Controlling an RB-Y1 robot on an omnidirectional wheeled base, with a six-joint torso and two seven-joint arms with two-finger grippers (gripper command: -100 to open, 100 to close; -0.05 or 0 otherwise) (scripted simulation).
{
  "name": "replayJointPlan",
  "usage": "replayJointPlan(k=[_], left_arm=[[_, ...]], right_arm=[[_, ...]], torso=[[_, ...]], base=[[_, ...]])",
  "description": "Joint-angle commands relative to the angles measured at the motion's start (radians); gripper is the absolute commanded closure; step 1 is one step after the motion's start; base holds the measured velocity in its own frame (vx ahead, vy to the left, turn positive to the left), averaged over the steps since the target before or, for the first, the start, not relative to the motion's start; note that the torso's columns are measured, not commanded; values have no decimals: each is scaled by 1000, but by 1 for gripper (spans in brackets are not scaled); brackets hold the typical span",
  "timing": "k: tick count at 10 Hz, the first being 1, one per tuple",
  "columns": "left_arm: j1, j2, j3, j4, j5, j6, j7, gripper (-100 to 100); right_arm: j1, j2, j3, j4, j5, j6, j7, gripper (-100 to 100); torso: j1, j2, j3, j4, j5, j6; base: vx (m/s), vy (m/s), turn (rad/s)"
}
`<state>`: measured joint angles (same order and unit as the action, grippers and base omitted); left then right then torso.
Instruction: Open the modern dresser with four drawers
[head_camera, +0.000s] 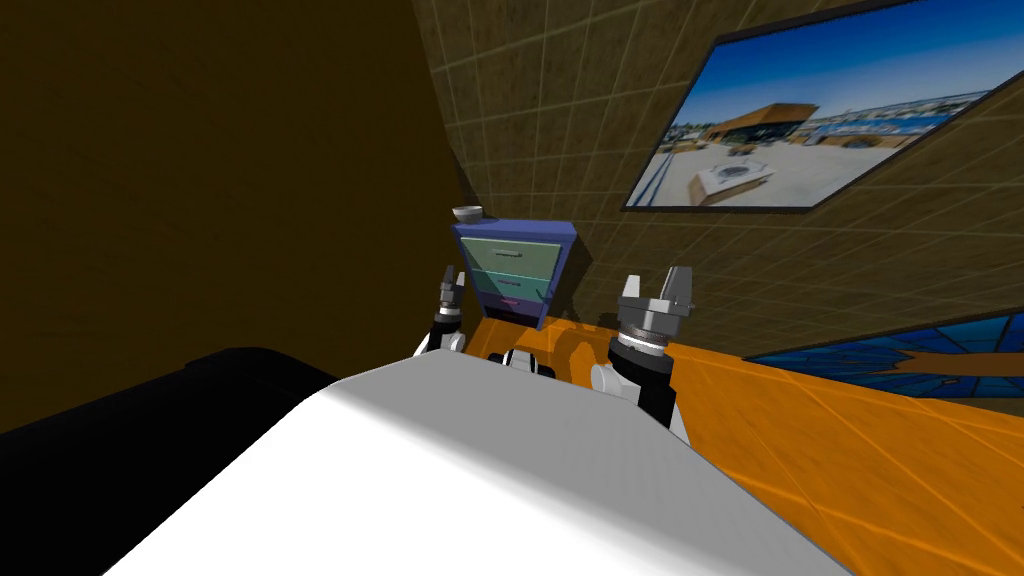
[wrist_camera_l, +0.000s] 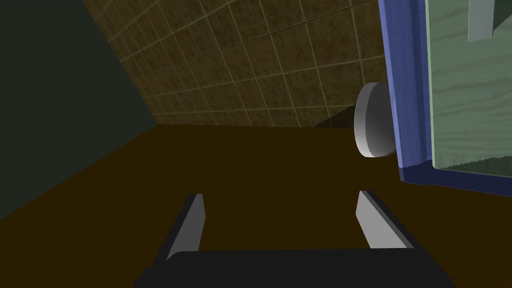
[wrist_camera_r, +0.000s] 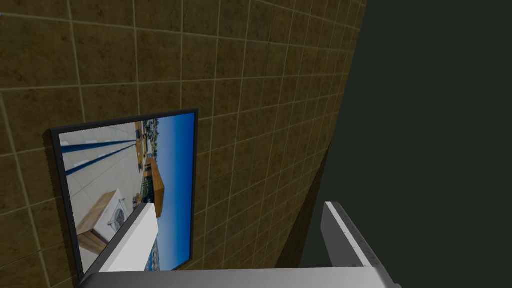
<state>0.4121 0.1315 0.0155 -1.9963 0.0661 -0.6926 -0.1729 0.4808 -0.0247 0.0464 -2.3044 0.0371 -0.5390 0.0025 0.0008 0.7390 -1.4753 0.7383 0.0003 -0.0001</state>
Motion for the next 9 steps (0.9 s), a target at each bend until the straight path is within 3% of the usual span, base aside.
replayJointPlan(k=[1,7,9], left_arm=[[-25,2,-4,68,-8,-22,-3,-100],[-78,9,-5,206,-19,-57,-4,-100],[-117,11,-5,284,-27,-81,-4,-100]], right_arm=[[0,0,0,0,0,0,0,0],[0,0,0,0,0,0,0,0],[0,0,0,0,0,0,0,0]], torso=[[-1,-1,-1,0,0,0],[-1,-1,-1,0,0,0],[-1,-1,-1,0,0,0]], base=[[46,-27,2],[42,-23,3],[58,-34,6]])
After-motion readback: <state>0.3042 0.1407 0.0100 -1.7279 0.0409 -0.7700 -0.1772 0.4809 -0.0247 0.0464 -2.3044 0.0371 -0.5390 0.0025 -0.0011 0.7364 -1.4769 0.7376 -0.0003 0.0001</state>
